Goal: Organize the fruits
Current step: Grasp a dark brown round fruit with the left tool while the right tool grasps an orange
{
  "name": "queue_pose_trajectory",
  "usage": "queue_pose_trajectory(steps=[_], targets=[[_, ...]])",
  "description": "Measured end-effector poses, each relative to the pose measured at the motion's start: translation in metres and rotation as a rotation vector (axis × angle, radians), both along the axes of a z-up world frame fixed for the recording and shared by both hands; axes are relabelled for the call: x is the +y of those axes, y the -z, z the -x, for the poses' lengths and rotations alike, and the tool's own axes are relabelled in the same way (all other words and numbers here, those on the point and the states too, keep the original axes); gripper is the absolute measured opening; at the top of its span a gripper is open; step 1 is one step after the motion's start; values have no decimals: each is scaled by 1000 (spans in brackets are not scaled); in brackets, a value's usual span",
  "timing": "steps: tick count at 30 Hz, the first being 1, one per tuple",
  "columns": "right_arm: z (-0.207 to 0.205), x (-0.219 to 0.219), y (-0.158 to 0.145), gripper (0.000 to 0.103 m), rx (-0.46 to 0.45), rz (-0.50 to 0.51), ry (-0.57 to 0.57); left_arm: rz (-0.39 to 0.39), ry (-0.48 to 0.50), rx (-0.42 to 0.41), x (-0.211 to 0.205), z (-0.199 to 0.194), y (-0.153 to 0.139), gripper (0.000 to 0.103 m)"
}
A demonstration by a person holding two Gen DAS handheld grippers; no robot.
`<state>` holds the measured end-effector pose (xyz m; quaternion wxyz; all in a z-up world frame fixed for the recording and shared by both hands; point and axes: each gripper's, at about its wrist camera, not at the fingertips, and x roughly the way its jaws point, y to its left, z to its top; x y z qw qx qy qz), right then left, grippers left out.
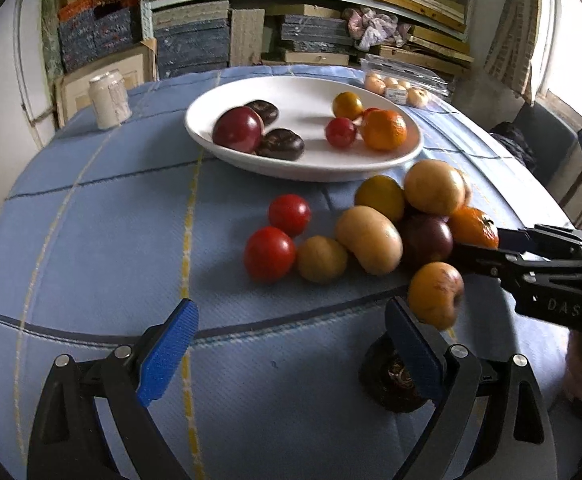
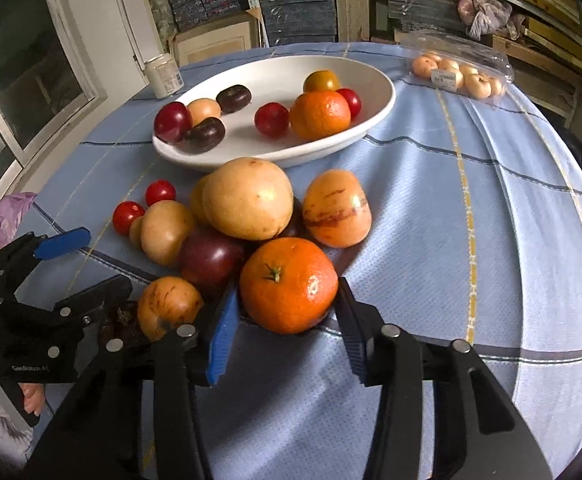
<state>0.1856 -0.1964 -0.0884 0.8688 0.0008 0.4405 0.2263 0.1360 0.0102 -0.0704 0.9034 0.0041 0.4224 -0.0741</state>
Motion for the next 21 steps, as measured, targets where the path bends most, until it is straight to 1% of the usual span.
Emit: queue_pose_trajectory(steps=[1, 4, 5, 7, 9, 10, 14, 17, 18, 19, 20, 21], targets=[[-1, -4, -1, 46, 4, -13, 7, 10, 9, -2, -1, 3, -1, 95], [-2, -9, -1, 46, 13, -22, 22, 23, 10, -65, 0, 17, -10, 95], [-2, -9, -2, 46, 14, -24, 23, 56, 31, -89, 0, 22, -15, 95], [-1, -10, -4, 46, 5, -24, 23, 76, 62, -107, -4, 27, -19, 95], [0, -11, -5, 46, 4, -24, 26, 43, 90, -126, -14, 32, -20, 95], [1, -11, -4, 46, 5, -26, 29, 31, 117, -111, -21, 32, -17, 95], [0, -14, -6, 46, 6, -34, 38, -49, 160, -67, -41, 29, -3, 95], [1, -14, -7, 46, 3, -35, 38, -58, 169, -52, -43, 26, 2, 93], [1, -14, -7, 46, 4, -35, 37, -50, 171, -46, -42, 25, 3, 87], [1, -14, -7, 46, 5, -34, 36, -41, 174, -37, -40, 24, 5, 74], [1, -14, -7, 46, 6, -34, 35, -28, 182, -17, -40, 22, 7, 66], [1, -14, -7, 46, 6, -33, 35, -12, 196, -2, -41, 20, 9, 54]])
